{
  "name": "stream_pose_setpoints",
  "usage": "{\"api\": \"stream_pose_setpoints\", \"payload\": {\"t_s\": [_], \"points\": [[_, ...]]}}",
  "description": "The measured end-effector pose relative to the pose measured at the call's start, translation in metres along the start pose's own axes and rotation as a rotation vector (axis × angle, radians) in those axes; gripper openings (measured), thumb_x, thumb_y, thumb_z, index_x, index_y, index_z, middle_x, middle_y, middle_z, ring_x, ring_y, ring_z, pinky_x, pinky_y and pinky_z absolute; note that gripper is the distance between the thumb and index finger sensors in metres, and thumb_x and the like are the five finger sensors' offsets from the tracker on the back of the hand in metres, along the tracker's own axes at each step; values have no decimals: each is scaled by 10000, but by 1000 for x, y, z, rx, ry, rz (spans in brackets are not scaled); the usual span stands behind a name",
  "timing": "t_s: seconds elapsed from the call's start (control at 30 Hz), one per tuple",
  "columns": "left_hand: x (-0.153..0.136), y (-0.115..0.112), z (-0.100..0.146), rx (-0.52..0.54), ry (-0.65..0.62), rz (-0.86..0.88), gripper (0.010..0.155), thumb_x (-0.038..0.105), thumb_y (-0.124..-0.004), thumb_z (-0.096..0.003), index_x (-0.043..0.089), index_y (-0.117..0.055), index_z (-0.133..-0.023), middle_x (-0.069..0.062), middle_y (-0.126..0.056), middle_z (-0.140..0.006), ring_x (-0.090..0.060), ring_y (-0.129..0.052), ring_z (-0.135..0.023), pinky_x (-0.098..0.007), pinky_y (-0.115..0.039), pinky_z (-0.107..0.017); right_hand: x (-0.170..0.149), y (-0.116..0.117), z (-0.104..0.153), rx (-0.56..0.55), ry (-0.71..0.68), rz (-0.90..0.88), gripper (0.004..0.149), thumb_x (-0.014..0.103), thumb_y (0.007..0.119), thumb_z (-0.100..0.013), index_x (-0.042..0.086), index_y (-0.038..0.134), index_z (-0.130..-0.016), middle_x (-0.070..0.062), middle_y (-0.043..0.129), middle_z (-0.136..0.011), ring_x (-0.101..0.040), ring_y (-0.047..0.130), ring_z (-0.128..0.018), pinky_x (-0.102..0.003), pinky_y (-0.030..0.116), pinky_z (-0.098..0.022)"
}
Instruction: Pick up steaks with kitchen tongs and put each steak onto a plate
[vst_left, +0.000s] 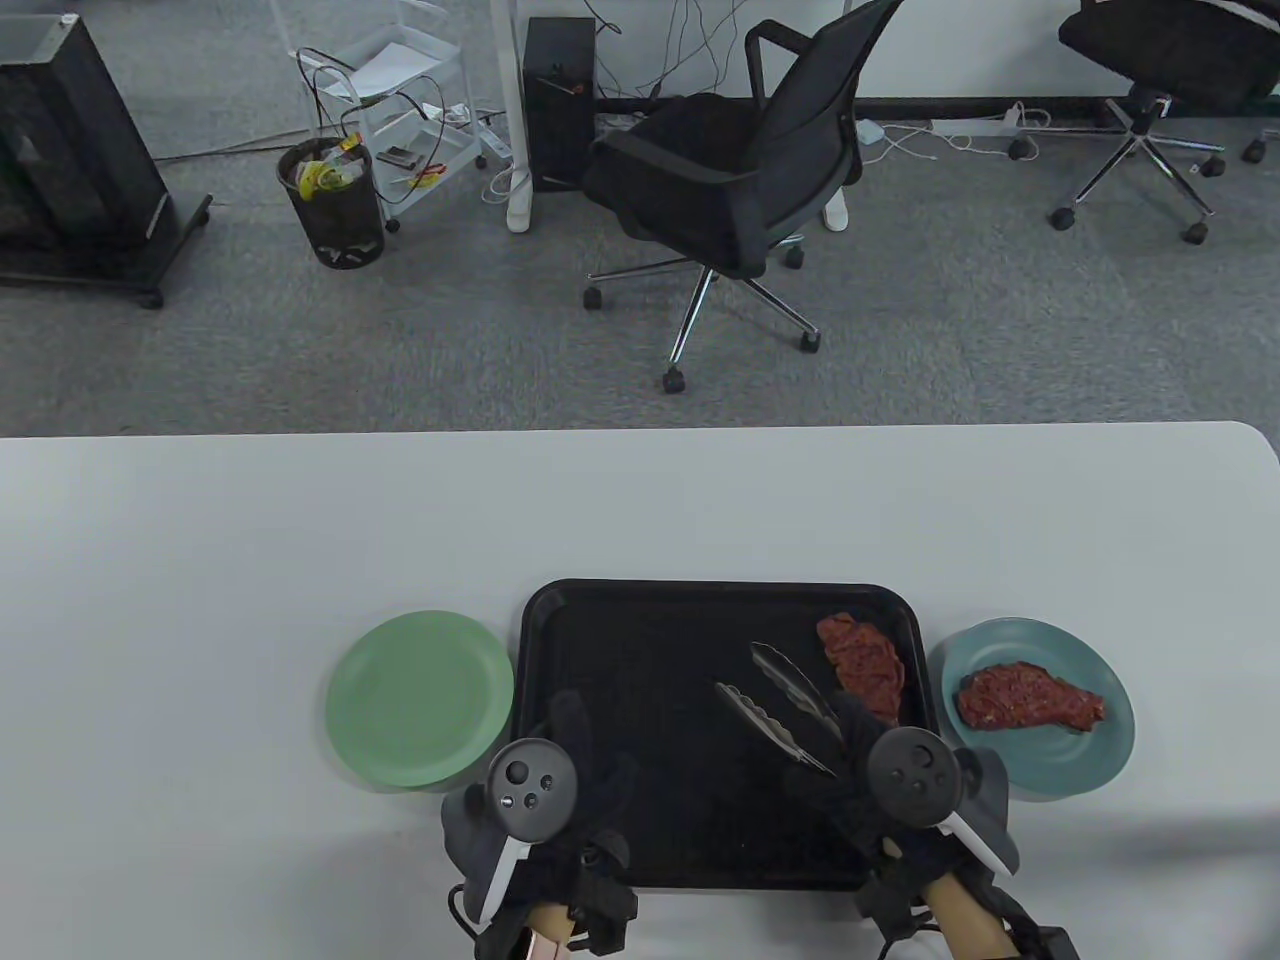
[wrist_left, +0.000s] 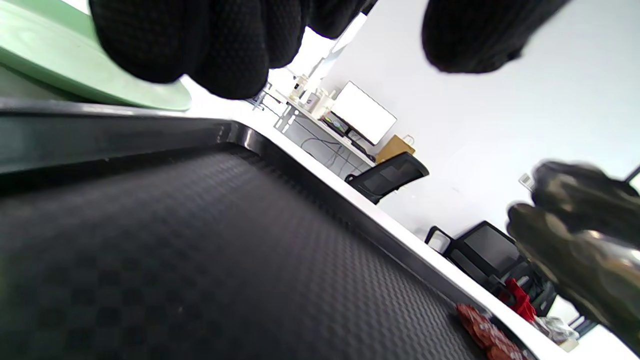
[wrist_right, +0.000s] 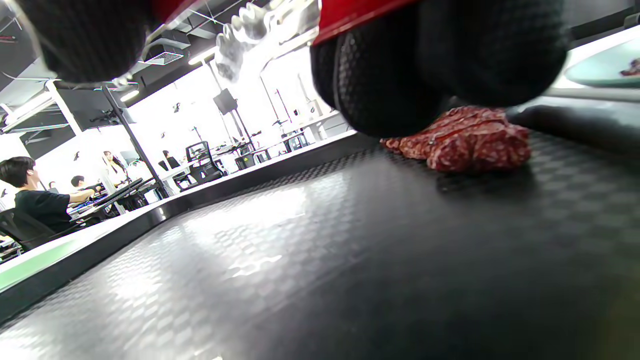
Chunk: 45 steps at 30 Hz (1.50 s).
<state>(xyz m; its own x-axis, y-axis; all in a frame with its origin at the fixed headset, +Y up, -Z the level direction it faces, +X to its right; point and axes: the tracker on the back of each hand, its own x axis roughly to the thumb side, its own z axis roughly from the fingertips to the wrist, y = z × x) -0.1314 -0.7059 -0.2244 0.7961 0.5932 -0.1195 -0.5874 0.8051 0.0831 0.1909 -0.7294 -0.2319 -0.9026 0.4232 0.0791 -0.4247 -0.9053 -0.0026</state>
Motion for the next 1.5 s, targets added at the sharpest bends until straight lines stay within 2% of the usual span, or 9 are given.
{"api": "stream_pose_setpoints", "payload": {"t_s": [0.2,0.43,0.73,0.83,0.9,1.1,1.27,1.43,1.5], "points": [[-33,38,-31,154,147,-187,838,485,-793,-410,151,-429,-1088,-201,-505,-1045,-477,-658,-833,-500,-683,-597,-4,-2,-1,-2,-5,4,915,598,790,-336,38,500,-999,-246,774,-843,-376,894,-501,-505,788,-358],[-103,81,-73,176,422,-380,866,502,-789,-402,168,-386,-1091,-185,-415,-1087,-498,-520,-934,-541,-585,-674,-18,-3,0,12,17,84,918,599,790,-335,36,500,-999,-250,773,-843,-380,892,-507,-506,787,-360],[-162,68,-92,25,642,-336,866,502,-797,-399,165,-400,-1092,-186,-501,-1075,-493,-605,-907,-529,-632,-652,-30,-7,-1,5,81,94,920,601,788,-336,31,499,-999,-254,771,-843,-383,891,-508,-506,788,-358],[-166,57,-96,-37,663,-373,853,479,-806,-399,169,-414,-1090,-183,-512,-1069,-476,-579,-883,-492,-635,-642,-28,-8,-1,3,82,95,921,602,787,-336,30,499,-998,-254,773,-842,-383,892,-507,-505,789,-357],[-161,55,-98,-26,647,-481,829,475,-795,-392,186,-440,-1083,-165,-582,-1034,-448,-641,-852,-466,-679,-620,-27,-8,-1,6,78,98,921,602,787,-336,30,499,-998,-254,773,-841,-382,893,-505,-505,790,-356],[-154,56,-92,6,615,-506,742,364,-812,-394,145,-542,-1049,-132,-778,-855,-354,-820,-694,-418,-794,-500,-21,-6,0,18,54,112,923,603,785,-336,27,500,-997,-255,773,-841,-382,893,-506,-504,791,-356],[-161,67,-74,90,671,-307,700,314,-810,-395,128,-576,-1028,-110,-810,-792,-298,-911,-598,-356,-872,-403,-18,-8,0,18,37,105,923,604,785,-335,27,499,-997,-256,774,-840,-383,893,-507,-504,791,-356],[-172,85,-48,240,694,90,584,262,-782,-410,158,-675,-974,-103,-806,-741,-252,-1010,-470,-226,-942,-250,-17,-10,0,19,31,93,922,603,785,-336,26,501,-997,-257,774,-840,-385,894,-505,-505,792,-354],[-175,89,-40,304,714,284,551,234,-774,-411,159,-703,-952,-115,-798,-745,-297,-1003,-468,-275,-956,-230,-16,-11,0,19,28,90,922,602,786,-337,24,501,-997,-258,774,-840,-386,894,-504,-505,792,-354]]}}
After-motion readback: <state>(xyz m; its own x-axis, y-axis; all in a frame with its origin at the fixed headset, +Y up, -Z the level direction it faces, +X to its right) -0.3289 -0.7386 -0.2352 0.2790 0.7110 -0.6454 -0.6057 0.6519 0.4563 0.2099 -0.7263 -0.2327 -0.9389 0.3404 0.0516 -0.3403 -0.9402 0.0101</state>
